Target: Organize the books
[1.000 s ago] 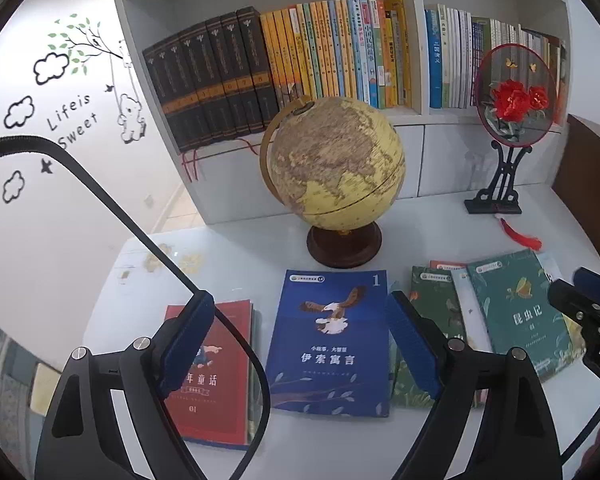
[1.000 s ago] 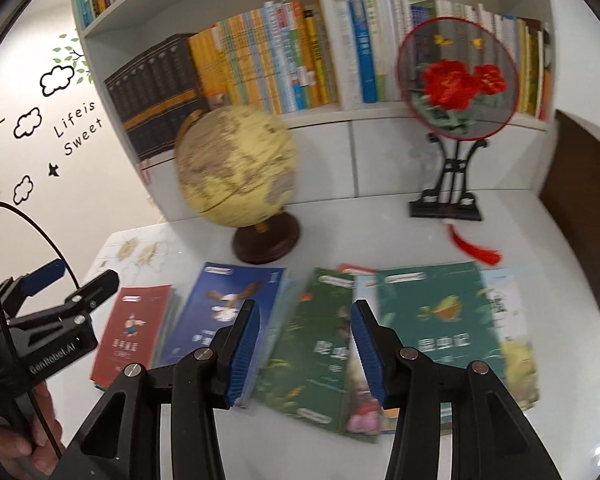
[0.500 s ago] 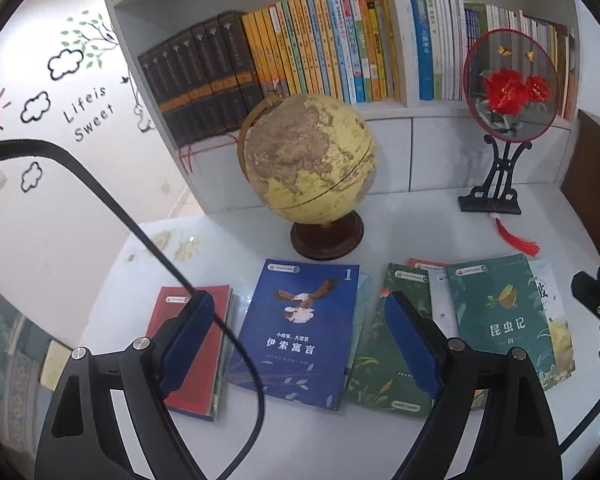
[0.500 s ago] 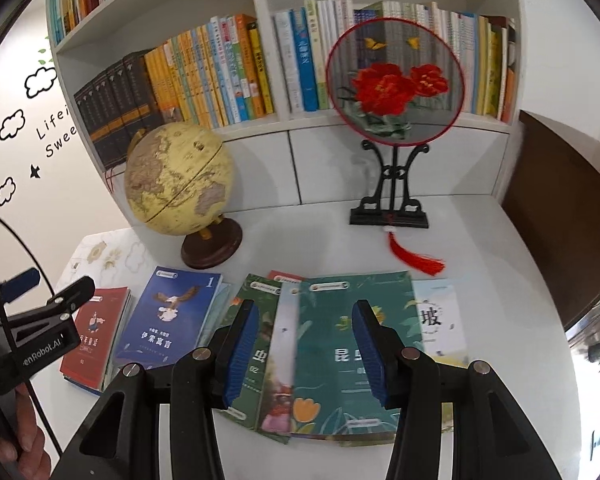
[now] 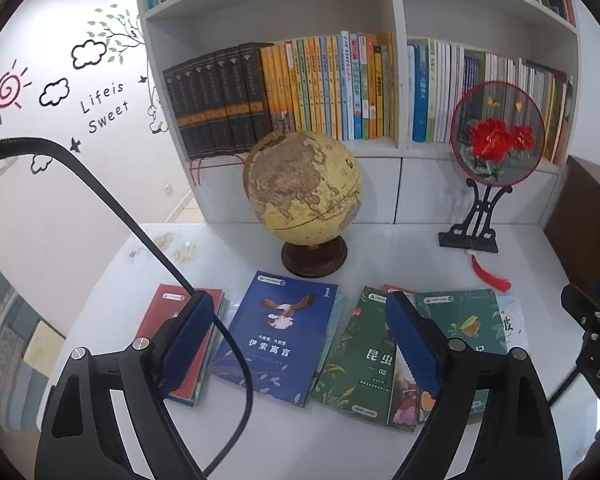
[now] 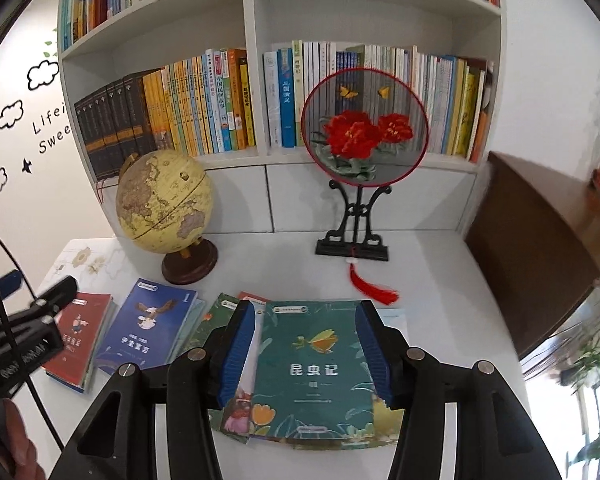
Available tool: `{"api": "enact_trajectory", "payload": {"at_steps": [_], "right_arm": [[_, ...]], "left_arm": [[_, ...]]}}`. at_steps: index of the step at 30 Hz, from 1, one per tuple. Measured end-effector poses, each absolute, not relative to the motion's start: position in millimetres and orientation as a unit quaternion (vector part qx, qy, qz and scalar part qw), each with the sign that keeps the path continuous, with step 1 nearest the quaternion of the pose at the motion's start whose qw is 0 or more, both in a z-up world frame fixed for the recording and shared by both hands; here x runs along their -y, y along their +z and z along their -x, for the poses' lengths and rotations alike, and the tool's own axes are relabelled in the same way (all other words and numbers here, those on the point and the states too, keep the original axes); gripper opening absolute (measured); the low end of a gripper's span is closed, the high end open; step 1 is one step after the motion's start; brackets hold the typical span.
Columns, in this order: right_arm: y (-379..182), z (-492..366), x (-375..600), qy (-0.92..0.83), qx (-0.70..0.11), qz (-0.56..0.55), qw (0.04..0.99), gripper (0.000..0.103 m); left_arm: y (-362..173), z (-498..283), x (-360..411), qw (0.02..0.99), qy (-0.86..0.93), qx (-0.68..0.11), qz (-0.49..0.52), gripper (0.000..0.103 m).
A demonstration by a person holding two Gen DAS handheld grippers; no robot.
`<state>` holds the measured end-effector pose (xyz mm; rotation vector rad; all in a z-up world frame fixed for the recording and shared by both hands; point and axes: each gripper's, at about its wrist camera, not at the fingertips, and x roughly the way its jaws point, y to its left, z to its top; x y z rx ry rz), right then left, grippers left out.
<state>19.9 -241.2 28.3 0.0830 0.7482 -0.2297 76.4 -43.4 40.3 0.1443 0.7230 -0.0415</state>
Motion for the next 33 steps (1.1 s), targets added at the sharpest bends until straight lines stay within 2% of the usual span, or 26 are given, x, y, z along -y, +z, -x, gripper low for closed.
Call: {"api": "enact_trajectory", "payload": {"at_steps": [2,5,9,16,18,33], "right_arm": [[32,-20,238,-0.121,-0.367,-0.032,0.922,0.052],[34,-17,234,-0.122,-0.368,-0.034,0.921,0.059],[37,-13,227,-0.133,-0.355,-0.034,0.925,0.060],[41,-12,213,-0.130,-0.351,-0.047,0.926,0.064],[42,-13,211,-0.129,-0.351,-0.050,0.926,0.069],[46,-16,196,-0.124,-0.359,-0.047,0.924,0.074]], "left_arm": [[44,-76,39,0.932,-0.021,-0.355,-0.065,0.094],[46,-73,33,0.936,-0.033,-0.347,-0.053,0.094],[45,-66,26,0.945,-0.034,-0.321,-0.053,0.094],[37,-76,17,0.932,-0.031,-0.354,-0.068,0.094],[38,-76,15,0.932,-0.029,-0.354,-0.071,0.094],[40,-75,10,0.929,-0.041,-0.361,-0.063,0.094]]}}
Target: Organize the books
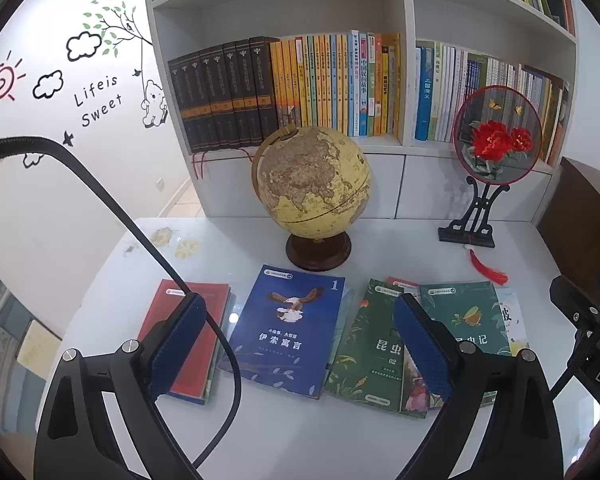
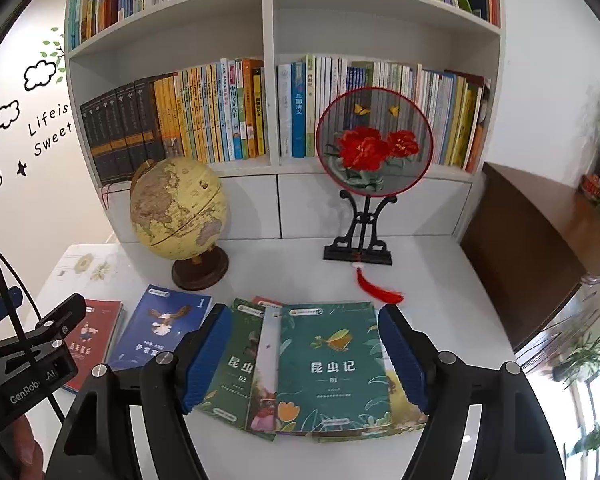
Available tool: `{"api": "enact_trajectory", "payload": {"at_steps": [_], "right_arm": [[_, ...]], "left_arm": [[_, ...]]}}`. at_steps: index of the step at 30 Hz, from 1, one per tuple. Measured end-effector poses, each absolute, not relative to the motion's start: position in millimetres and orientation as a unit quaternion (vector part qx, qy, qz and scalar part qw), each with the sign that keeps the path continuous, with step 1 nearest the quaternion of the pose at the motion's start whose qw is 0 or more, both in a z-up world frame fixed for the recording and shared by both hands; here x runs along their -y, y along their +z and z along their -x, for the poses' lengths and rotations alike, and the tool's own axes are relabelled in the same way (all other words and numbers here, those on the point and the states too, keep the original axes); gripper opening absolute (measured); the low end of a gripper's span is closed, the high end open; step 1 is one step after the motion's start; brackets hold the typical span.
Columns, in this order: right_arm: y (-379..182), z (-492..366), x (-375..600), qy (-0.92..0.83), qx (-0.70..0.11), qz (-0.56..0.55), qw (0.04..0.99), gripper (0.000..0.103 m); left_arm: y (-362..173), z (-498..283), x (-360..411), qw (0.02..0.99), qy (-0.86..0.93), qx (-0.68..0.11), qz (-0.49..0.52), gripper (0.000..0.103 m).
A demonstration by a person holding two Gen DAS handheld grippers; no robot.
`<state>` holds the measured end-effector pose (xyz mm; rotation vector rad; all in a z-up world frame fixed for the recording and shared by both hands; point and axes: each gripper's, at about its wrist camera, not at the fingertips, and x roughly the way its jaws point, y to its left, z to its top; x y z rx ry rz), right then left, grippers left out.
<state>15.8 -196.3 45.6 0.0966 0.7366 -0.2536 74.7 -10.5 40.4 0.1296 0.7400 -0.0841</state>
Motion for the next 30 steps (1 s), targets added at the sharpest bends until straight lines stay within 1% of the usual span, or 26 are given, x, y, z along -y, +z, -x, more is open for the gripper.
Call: {"api": "enact_trajectory", "payload": {"at_steps": [10,30], "right_arm": [[44.6,-13.8,191.1,-0.135,-0.359,-0.026,0.923,0.075],[52.5,-9.4,190.4,-0.149,-0.347,-0.026,0.925,0.075]], "left_arm": [[37.0,-76.3,12.2,0.925,-0.044,-0.372,-0.064,0.094],[36.0,-80.2,17.2,0.921,-0.066,-0.380,-0.061,0.094]]}}
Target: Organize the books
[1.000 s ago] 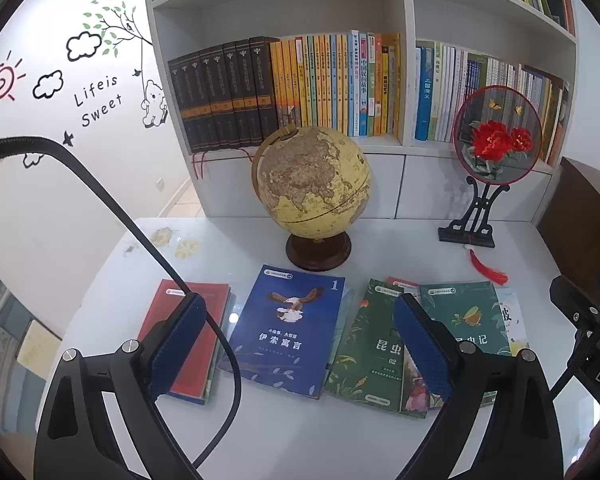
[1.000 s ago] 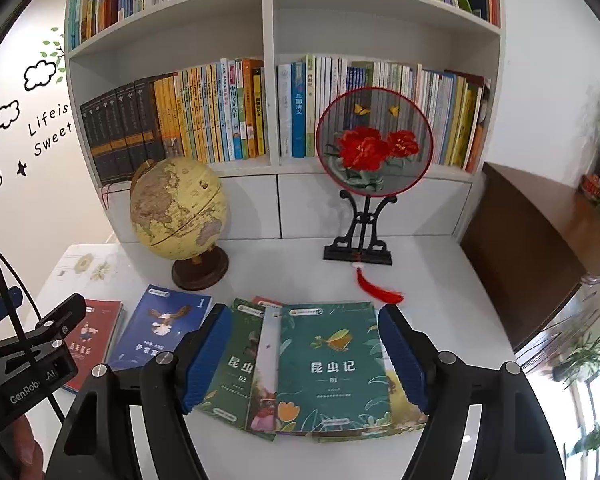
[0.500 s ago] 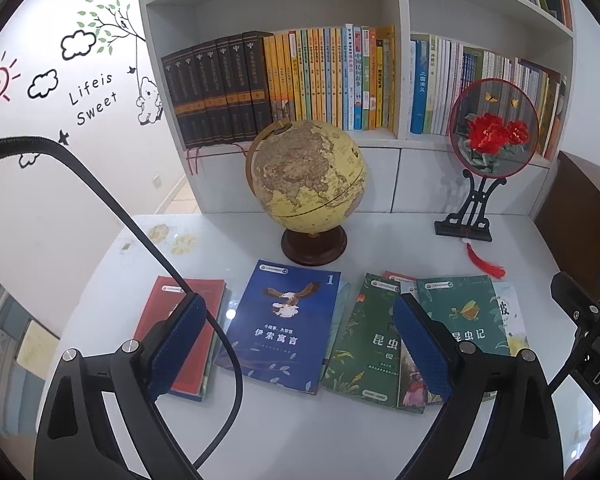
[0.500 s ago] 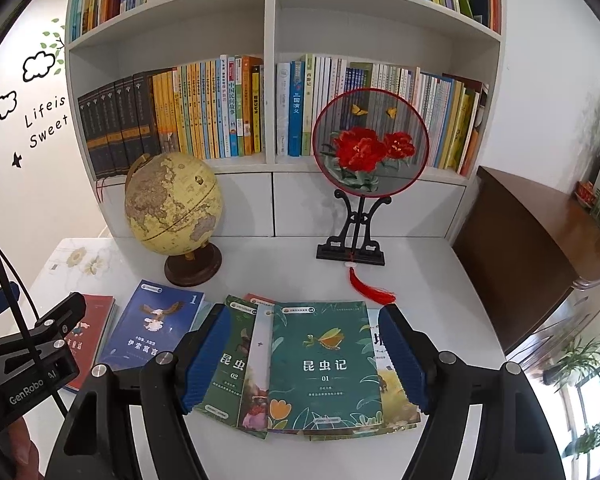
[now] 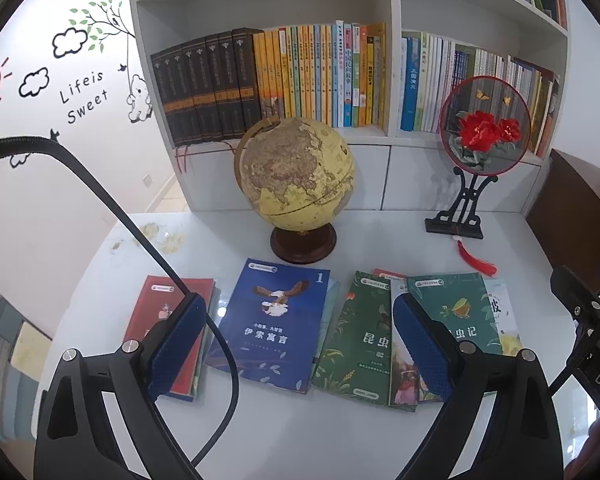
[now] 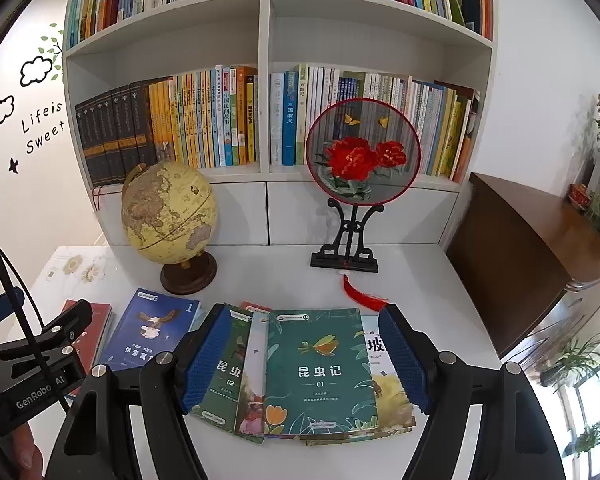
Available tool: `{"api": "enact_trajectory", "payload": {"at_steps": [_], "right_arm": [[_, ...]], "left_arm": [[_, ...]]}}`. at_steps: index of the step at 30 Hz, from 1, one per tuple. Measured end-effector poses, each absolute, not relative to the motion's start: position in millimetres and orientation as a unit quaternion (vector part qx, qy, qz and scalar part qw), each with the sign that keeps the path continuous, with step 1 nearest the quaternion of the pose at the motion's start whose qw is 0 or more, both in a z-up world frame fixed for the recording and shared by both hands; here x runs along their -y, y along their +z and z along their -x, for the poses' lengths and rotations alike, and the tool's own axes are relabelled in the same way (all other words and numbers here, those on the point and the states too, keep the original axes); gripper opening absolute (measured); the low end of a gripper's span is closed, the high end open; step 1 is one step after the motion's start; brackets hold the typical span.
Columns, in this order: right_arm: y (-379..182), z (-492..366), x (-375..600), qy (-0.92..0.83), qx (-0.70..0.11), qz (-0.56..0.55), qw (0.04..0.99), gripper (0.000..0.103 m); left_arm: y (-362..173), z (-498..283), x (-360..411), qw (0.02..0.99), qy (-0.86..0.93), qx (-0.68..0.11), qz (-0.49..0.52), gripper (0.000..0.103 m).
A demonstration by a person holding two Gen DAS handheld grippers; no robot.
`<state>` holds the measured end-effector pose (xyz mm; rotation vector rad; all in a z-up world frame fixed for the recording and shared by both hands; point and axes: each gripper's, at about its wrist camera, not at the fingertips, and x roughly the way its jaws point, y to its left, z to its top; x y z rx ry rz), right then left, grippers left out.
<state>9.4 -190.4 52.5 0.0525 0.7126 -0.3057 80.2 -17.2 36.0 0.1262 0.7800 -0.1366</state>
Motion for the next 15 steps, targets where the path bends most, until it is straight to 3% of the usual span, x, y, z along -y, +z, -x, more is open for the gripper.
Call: {"api": "enact_trajectory", "payload": {"at_steps": [15], "right_arm": [[48.3,-12.3,193.9,-0.149,-0.354,-0.032,0.923,0.075]], "left_arm": [[32.0,-85.0,21.3,0.919,-0.069,-0.384,-0.065,0.094]]}}
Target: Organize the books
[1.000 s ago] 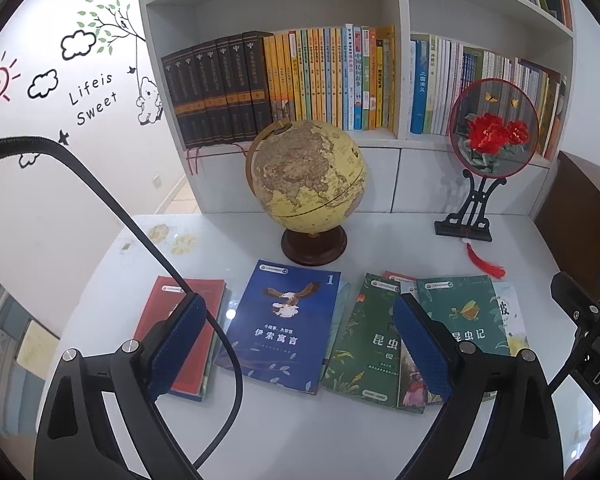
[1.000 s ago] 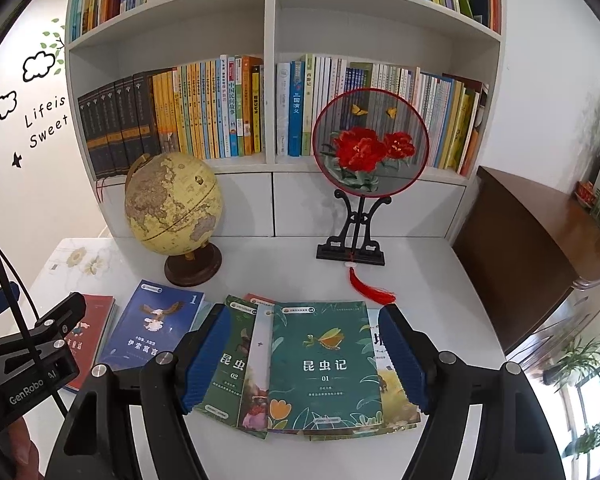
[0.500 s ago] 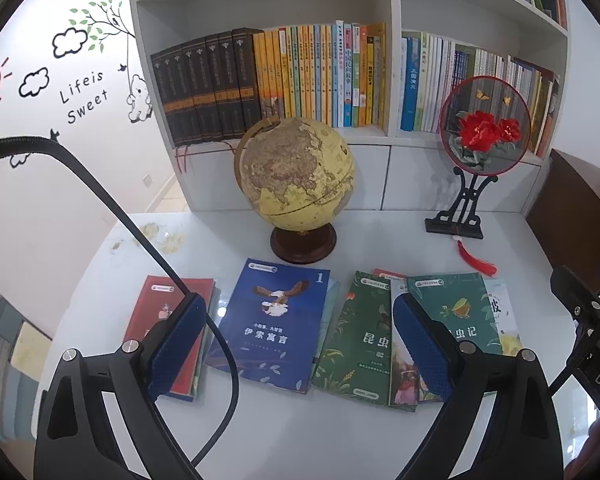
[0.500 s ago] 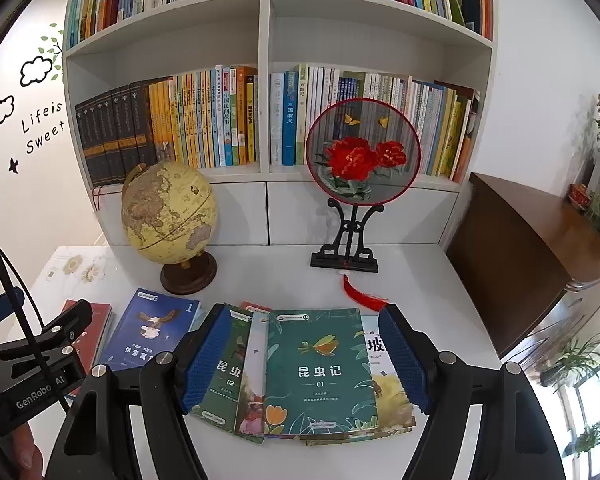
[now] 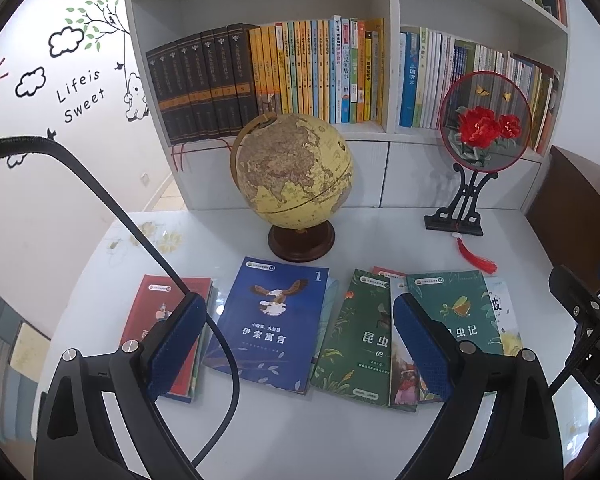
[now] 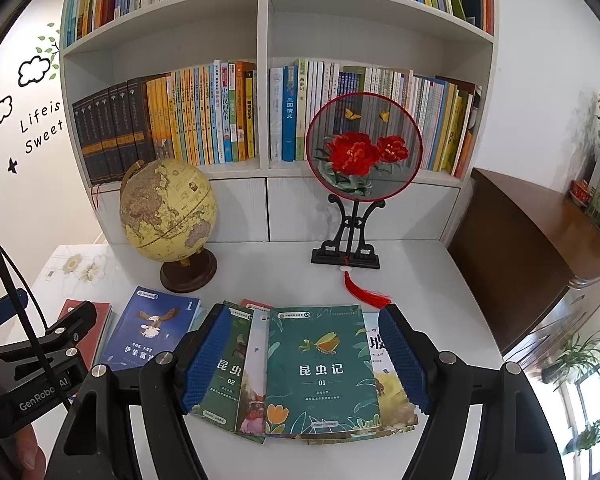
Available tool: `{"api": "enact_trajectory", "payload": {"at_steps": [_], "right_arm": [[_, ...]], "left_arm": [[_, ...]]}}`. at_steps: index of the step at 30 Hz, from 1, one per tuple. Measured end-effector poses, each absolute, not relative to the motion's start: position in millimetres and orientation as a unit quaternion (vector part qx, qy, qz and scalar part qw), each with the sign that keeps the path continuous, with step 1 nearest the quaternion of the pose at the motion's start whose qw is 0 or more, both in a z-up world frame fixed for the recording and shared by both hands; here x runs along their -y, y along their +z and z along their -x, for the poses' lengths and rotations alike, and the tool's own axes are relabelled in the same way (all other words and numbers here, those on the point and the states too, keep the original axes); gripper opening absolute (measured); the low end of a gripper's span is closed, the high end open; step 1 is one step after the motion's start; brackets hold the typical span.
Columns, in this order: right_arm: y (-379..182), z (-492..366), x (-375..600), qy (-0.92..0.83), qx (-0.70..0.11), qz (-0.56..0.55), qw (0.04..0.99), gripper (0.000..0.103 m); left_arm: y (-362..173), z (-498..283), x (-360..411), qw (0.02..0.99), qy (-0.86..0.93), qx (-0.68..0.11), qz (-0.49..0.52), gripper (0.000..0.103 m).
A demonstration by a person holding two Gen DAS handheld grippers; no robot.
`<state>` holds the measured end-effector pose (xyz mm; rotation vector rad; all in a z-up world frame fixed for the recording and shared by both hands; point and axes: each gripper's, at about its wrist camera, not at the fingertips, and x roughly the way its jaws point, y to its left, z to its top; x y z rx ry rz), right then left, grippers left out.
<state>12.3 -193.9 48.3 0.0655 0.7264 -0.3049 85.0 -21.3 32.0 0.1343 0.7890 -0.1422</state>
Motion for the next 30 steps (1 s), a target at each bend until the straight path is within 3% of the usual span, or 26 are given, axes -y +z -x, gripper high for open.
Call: {"api": "enact_trajectory", "payload": {"at_steps": [30], "right_arm": [[41.3,-19.6,194.0,-0.148,-0.362,-0.035,0.920,0.075]], "left_arm": [[29.8,-88.0,23.2,0.918,-0.067,-0.383,-0.074,0.094]]}}
